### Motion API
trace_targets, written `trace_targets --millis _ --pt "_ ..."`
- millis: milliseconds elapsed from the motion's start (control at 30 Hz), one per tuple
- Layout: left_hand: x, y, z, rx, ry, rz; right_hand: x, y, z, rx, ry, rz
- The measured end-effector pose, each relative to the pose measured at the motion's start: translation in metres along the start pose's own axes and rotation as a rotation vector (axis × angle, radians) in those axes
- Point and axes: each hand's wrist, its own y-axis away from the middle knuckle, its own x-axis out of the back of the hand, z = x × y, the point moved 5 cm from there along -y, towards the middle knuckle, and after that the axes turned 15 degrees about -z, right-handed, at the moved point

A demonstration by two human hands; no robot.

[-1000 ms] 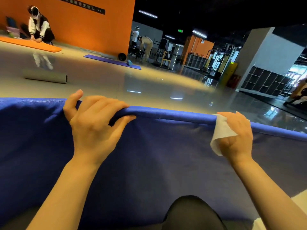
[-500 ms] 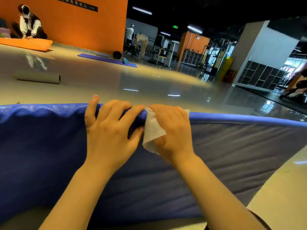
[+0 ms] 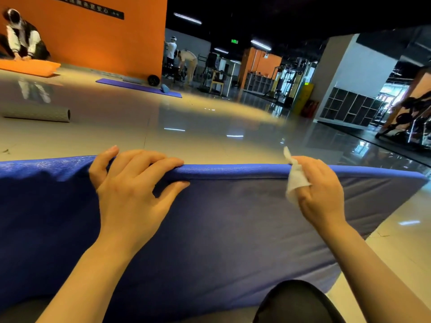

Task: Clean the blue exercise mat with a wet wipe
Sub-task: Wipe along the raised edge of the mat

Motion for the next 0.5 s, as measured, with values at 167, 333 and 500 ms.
trace_targets --millis 167,333,500 --pt "-0.001 0.0 0.002 0.023 0.013 -0.001 -0.013 -0.005 -0.106 0.247 -0.236 0.005" --pt "0.005 -0.002 -0.002 -0.003 0.031 0.004 -0.012 0.003 -0.155 0.489 -0.109 0.109" --pt "0.005 -0.002 -0.004 -0.021 0.057 0.012 0.004 0.003 -0.071 0.313 0.182 0.172"
